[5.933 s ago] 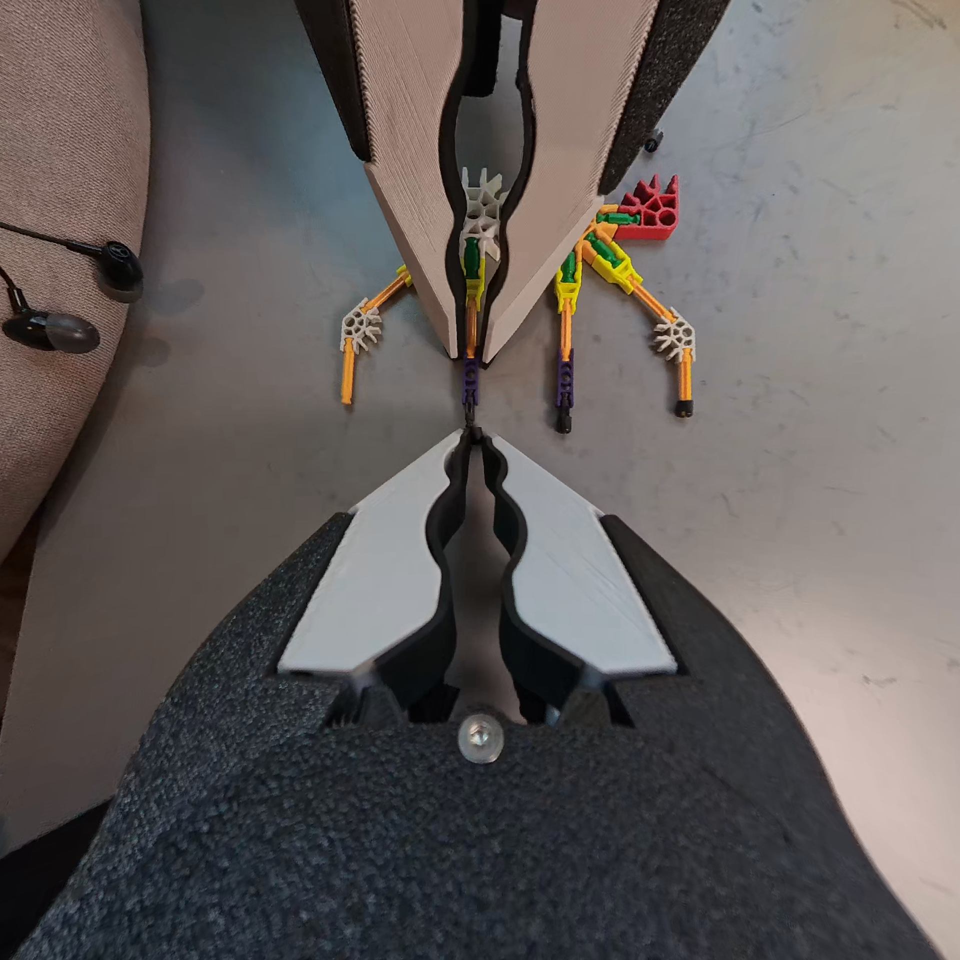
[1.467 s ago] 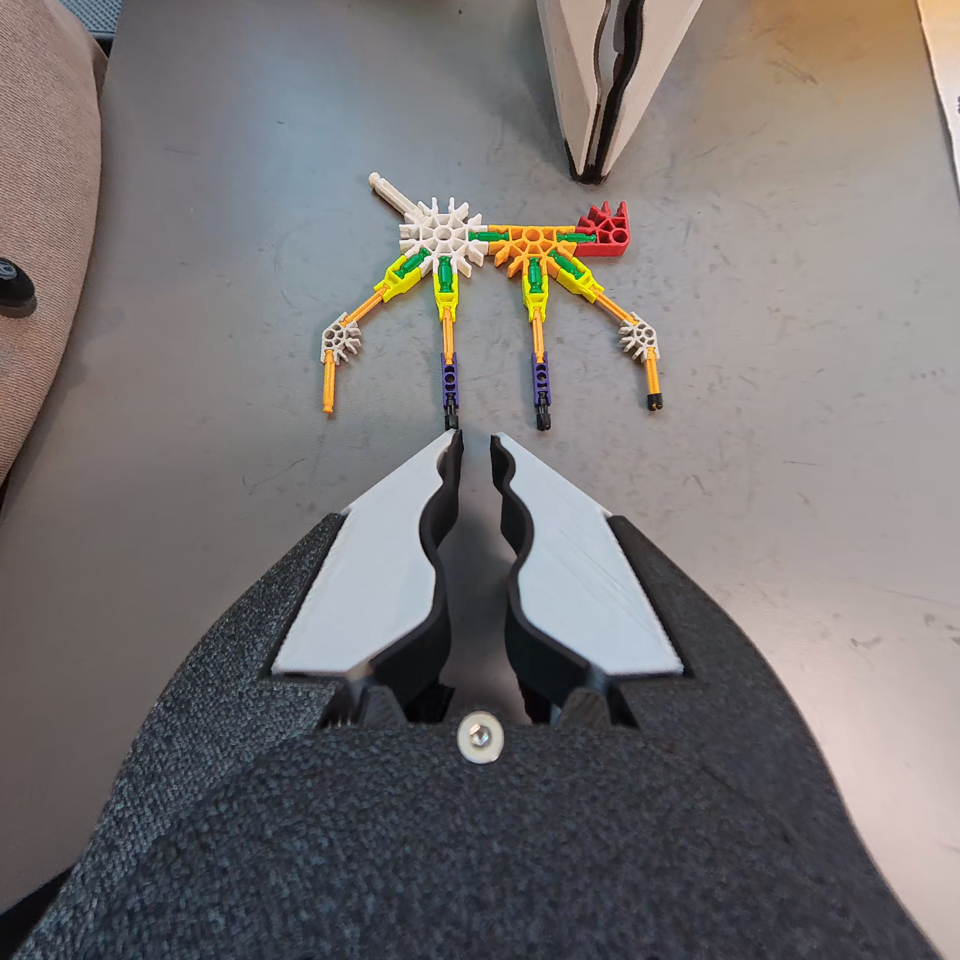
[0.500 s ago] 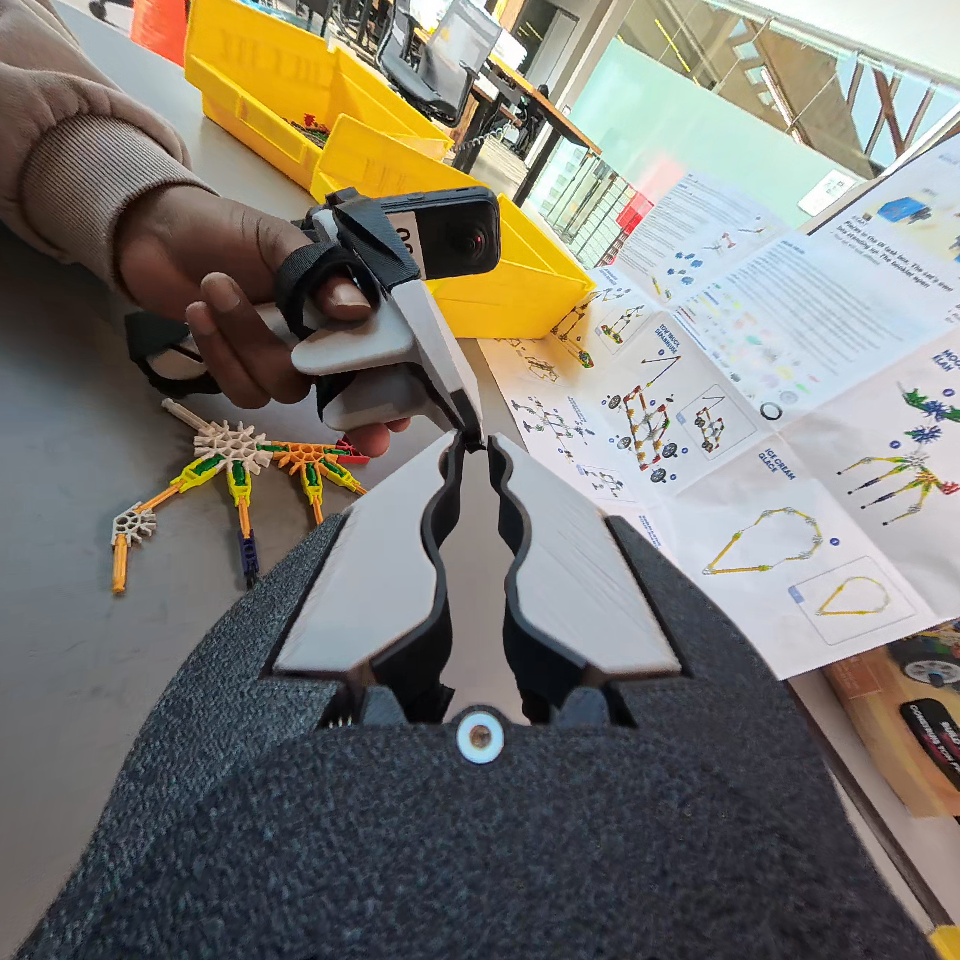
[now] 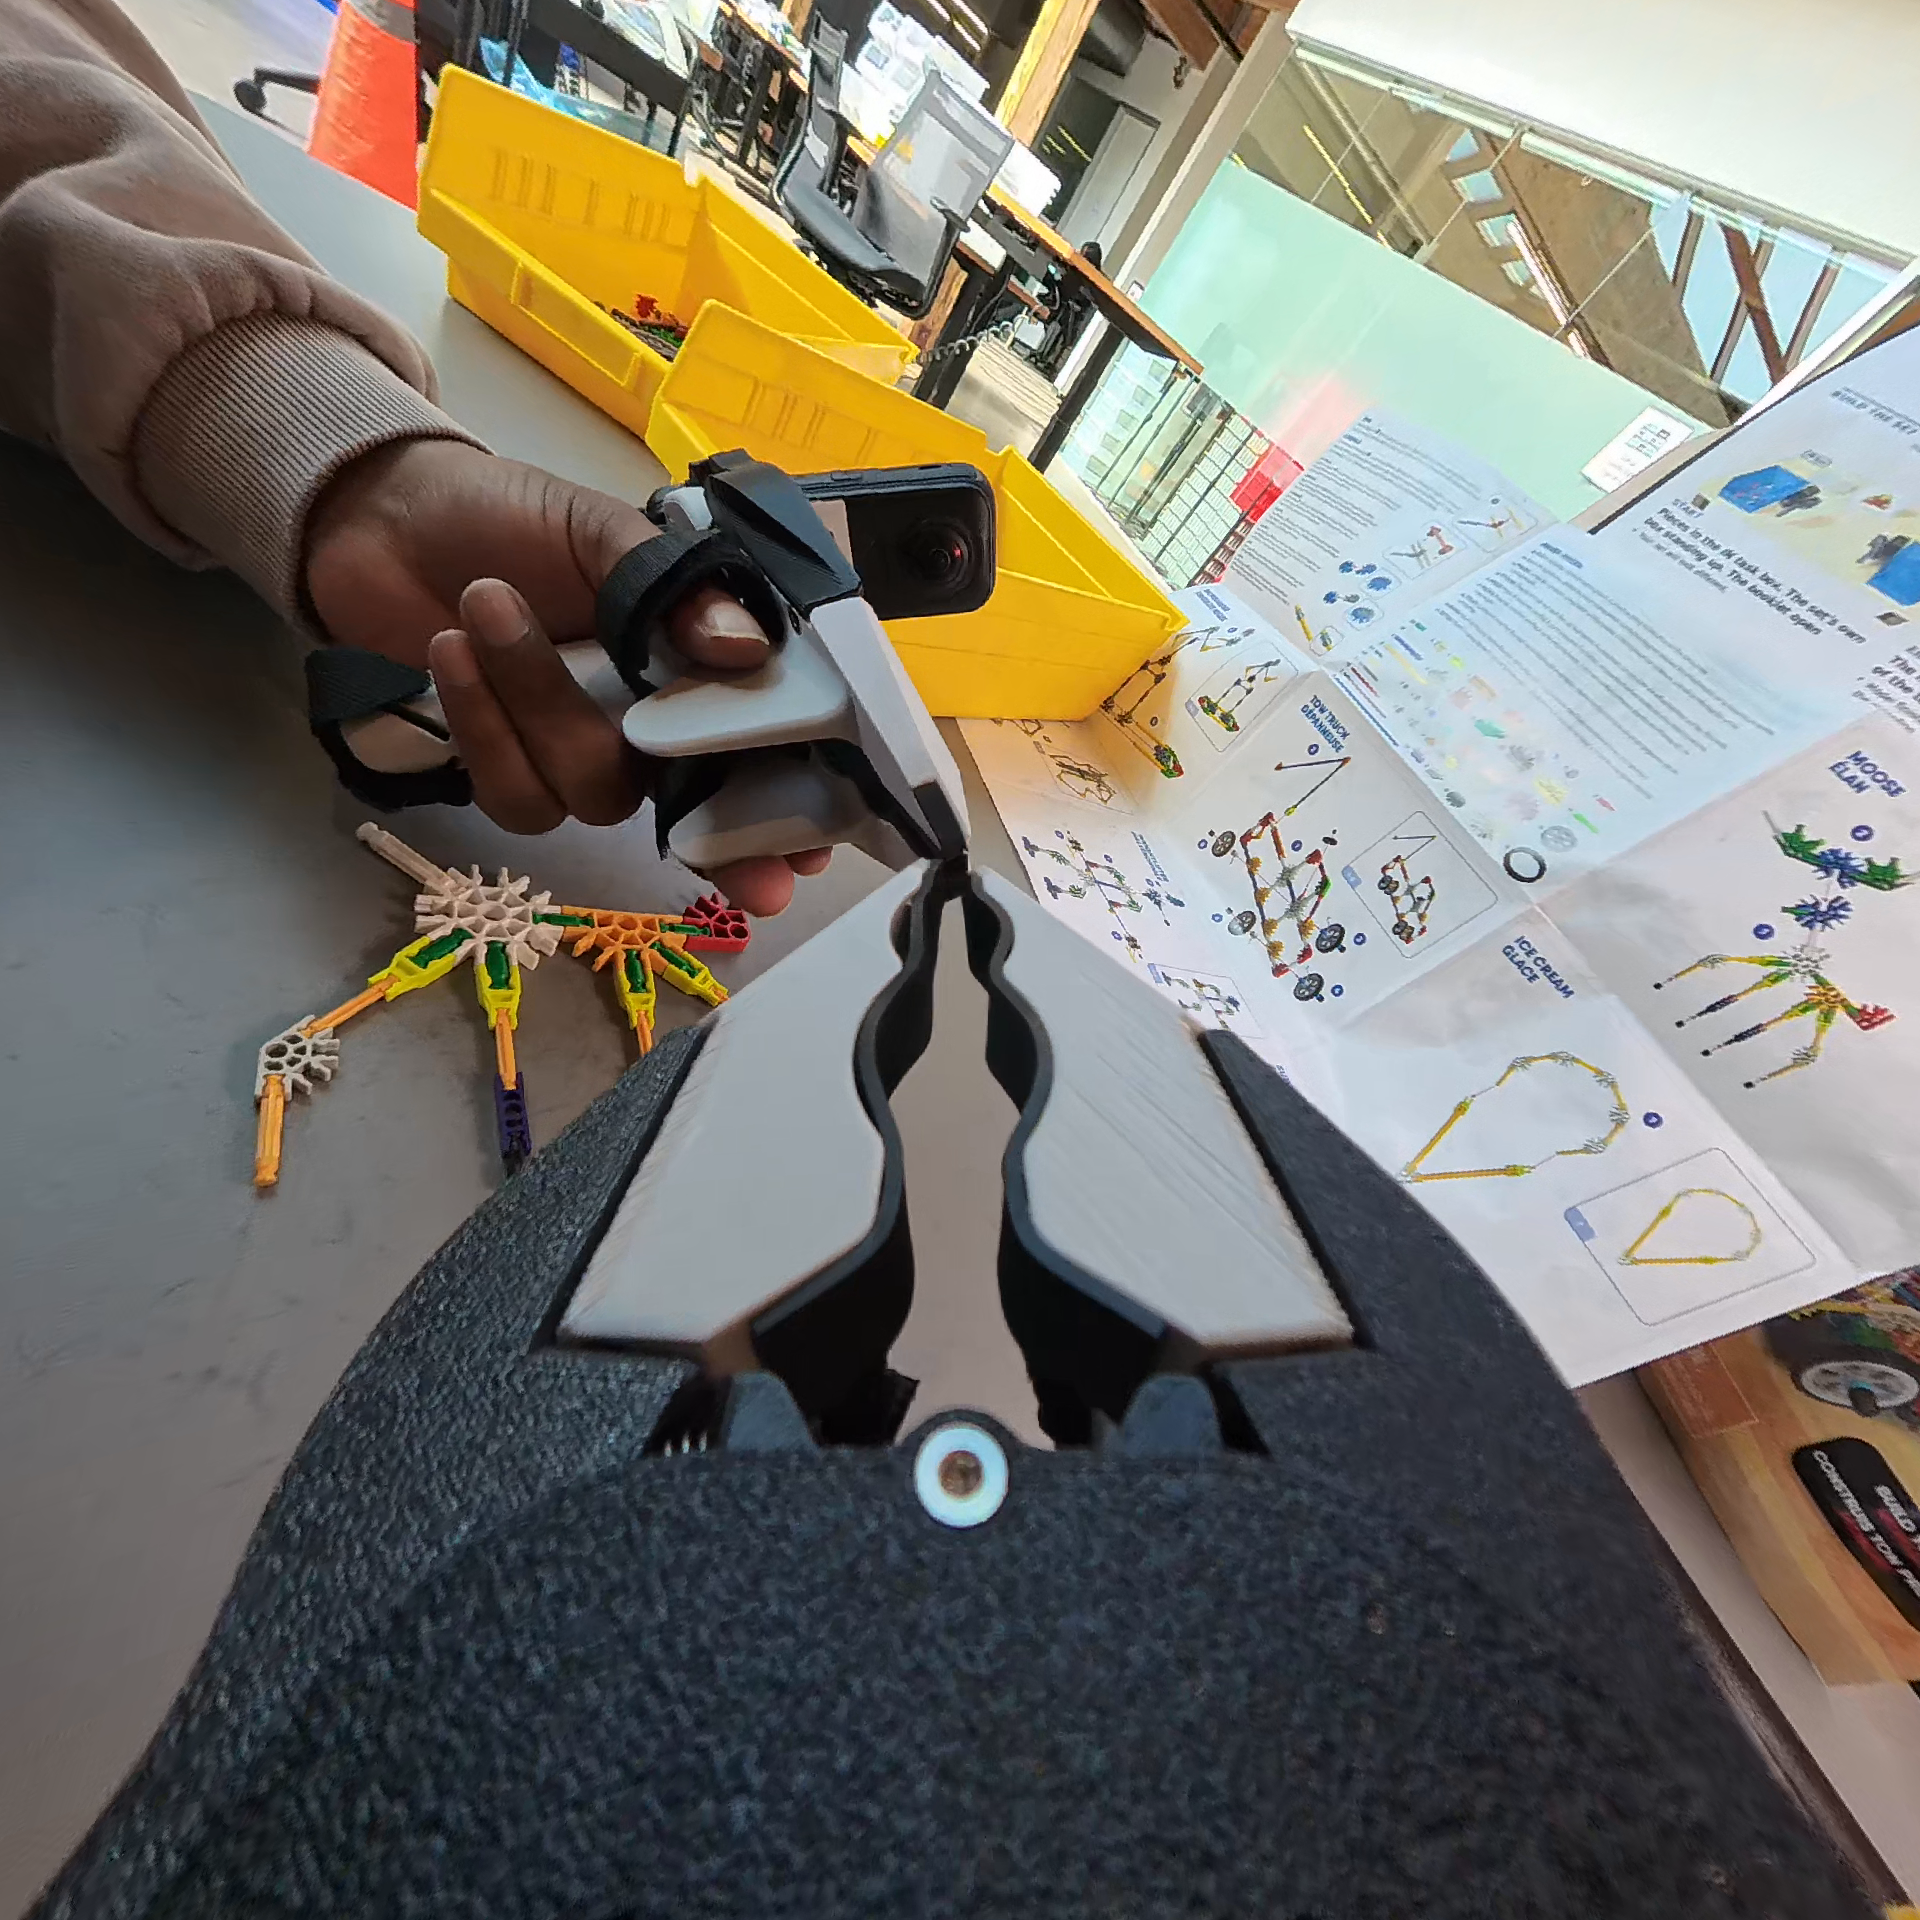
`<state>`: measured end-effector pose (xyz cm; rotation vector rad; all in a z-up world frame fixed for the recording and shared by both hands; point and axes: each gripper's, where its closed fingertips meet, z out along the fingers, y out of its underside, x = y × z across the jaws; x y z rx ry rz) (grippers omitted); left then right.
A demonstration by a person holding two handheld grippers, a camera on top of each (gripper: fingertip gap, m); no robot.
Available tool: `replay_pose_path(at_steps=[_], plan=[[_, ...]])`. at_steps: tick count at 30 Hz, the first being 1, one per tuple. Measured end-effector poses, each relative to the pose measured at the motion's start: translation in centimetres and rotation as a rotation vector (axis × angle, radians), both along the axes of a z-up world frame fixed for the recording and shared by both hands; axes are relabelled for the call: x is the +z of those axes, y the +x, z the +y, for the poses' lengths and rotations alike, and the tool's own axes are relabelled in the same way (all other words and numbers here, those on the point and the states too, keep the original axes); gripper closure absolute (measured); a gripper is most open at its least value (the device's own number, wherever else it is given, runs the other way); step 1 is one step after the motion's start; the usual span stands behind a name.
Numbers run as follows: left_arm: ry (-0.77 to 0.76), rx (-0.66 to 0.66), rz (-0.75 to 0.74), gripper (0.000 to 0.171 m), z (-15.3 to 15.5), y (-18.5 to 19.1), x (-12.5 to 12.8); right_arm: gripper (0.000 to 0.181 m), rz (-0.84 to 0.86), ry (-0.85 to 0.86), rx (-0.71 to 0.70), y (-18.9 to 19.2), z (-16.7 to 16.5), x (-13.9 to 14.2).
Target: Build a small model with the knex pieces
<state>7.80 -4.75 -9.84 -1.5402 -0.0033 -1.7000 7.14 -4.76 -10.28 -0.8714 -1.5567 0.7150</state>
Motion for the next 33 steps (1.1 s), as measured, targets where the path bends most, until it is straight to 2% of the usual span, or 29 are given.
replay_pose_path(at_steps=[3, 8, 20, 29, 31, 33], plan=[[-0.004, -0.001, -0.018, 0.168, 0.2, 0.1, 0.1, 0.170, -0.003, 0.022, -0.022, -0.4, 0.0, -0.1], [-0.007, -0.026, -0.037, 0.168, 0.0, 0.7, 0.2, 0.175, -0.007, 0.068, -0.042, -0.8, -0.1, -0.5], [-0.018, -0.101, 0.013, 0.167, -1.3, 0.9, -0.4, 0.176, -0.075, -0.053, 0.068, 0.1, -0.9, -1.2], [-0.061, -0.127, 0.232, 0.168, -2.1, 0.9, -3.4, 0.176, -0.244, -0.149, 0.125, 0.8, -1.1, -4.3], [-0.069, -0.132, 0.343, 0.169, -2.2, 0.7, -4.8, 0.176, -0.316, -0.180, 0.138, 1.1, -1.3, -5.5], [-0.038, -0.100, 0.534, 0.170, -1.9, -0.2, -6.5, 0.177, -0.391, -0.208, 0.144, 1.7, -1.2, -6.8]])
